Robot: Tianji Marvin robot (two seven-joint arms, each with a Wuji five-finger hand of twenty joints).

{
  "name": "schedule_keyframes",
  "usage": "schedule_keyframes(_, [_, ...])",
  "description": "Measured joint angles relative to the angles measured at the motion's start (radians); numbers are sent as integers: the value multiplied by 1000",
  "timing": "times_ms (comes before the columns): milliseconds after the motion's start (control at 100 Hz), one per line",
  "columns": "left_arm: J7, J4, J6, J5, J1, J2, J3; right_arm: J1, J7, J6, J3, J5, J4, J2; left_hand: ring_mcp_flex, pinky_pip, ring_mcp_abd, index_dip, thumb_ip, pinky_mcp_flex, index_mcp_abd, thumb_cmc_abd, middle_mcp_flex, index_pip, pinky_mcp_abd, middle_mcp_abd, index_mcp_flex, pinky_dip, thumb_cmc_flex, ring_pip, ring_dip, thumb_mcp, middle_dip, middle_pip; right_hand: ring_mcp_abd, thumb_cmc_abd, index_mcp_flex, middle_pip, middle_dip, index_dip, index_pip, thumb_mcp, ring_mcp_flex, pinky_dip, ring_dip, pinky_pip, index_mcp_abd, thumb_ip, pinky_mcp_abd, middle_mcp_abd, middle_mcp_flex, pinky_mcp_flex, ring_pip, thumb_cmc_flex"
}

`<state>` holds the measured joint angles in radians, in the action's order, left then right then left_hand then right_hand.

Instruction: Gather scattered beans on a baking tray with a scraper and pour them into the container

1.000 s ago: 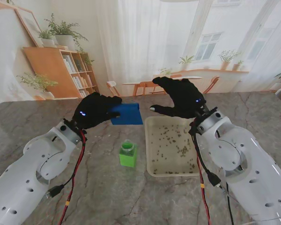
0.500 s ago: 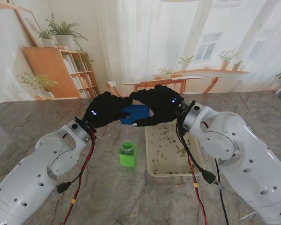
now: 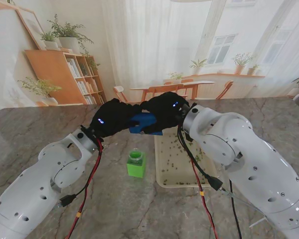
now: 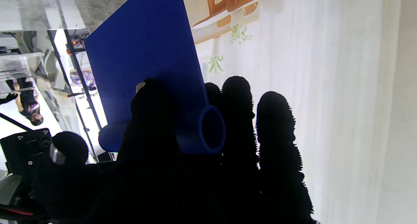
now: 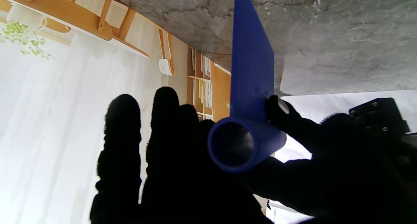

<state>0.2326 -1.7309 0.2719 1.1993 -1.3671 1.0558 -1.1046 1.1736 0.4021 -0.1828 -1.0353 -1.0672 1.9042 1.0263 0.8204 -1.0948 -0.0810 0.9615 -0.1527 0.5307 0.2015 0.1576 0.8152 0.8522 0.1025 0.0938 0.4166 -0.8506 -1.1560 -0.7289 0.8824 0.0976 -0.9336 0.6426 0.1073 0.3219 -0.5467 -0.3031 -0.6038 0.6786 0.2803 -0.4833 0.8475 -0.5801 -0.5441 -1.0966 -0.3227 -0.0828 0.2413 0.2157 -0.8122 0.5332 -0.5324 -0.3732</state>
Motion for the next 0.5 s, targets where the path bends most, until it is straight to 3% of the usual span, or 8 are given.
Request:
schedule_keyframes(230, [7,3,0,-2,4,-1,21,-88,28,20,65,82,-62,-1,0,0,0,-27,0,0,13,0,2,17,0,1,15,0,0,3,0,0,0,0,-21,14,-82,-73,-24,16,55,1,90,0,-3,-50,-2,0,-11,-10,-88,96,-51,-58])
schedule_keyframes(420, [26,7,-1,-3,10,0,39,-165,56,14,123,88,-93,-1,0,23,0,-67,0,-2,0,0,2,-4,-7,0,15,0,-11,36,-16,1,0,-41,-87,57,-175,-125,-34,38,125,90,221,41,22,-108,111,0,-49,-114,-217,227,-84,-184])
schedule_keyframes(500, [33,11,0,-1,10,-1,41,-189,79,1,135,115,-106,-1,0,23,0,-76,0,-2,0,1,3,-6,-11,0,15,0,-12,44,-23,2,-2,-25,-94,89,-193,-125,-22,38,132,80,252,70,36,-112,102,-1,-72,-120,-244,261,-81,-211])
